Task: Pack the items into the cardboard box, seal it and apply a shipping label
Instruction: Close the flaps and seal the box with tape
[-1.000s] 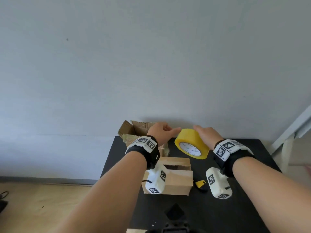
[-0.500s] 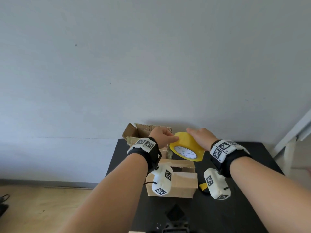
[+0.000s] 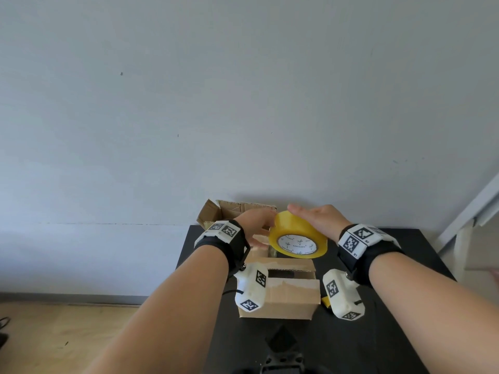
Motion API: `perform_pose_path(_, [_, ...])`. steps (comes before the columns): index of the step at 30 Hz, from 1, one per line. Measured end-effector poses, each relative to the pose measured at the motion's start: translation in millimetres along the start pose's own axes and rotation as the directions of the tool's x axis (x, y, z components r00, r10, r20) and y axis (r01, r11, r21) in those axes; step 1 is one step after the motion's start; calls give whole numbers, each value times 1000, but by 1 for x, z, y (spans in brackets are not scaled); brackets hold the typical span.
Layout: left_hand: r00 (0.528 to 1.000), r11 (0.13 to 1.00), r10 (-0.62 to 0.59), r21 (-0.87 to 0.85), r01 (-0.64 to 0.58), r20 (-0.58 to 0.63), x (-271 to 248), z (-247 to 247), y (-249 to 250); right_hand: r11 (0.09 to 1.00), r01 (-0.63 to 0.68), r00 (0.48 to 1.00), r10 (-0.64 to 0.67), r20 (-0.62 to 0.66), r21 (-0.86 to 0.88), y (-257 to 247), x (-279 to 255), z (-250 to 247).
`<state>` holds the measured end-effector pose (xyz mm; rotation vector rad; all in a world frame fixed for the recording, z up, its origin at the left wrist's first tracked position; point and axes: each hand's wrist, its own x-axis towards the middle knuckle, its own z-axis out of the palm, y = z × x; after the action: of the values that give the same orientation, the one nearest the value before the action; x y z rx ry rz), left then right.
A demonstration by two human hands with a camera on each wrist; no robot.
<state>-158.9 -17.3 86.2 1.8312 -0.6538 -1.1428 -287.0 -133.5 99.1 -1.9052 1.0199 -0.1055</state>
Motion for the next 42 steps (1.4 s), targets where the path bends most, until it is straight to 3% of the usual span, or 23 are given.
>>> perform_pose_path(3, [995, 980, 58, 187, -73, 85, 0, -1, -2, 999, -13, 1000, 13, -2, 34, 3, 2, 0])
perform_pose_path(7, [975, 887, 221, 420, -191, -24, 5, 0, -5, 998, -41, 999, 42, 14, -57, -1, 2, -2])
perform_pose_path(10, [967, 831, 251, 522, -193, -42, 5, 3, -3, 987, -63, 996, 71, 49, -147, -6, 3, -2])
perform_pose_path(15, [966, 829, 247, 533, -171, -73, 5, -3, 0, 988, -110, 980, 126, 152, -110, -7, 5, 4])
perform_pose_path(23, [961, 754, 262, 641, -144, -92, 4, -2, 6, 982, -179, 969, 186, 163, -60, -12, 12, 4])
perform_pose_path(29, [947, 599, 317, 785, -159, -51, 1, 3, 16, 982, -170, 965, 183, 189, -82, -12, 16, 6])
perform_pose_path(42, [957, 605, 283, 786, -126, -64, -3, 3, 18, 990, -137, 964, 131, 232, 10, 4, 16, 2])
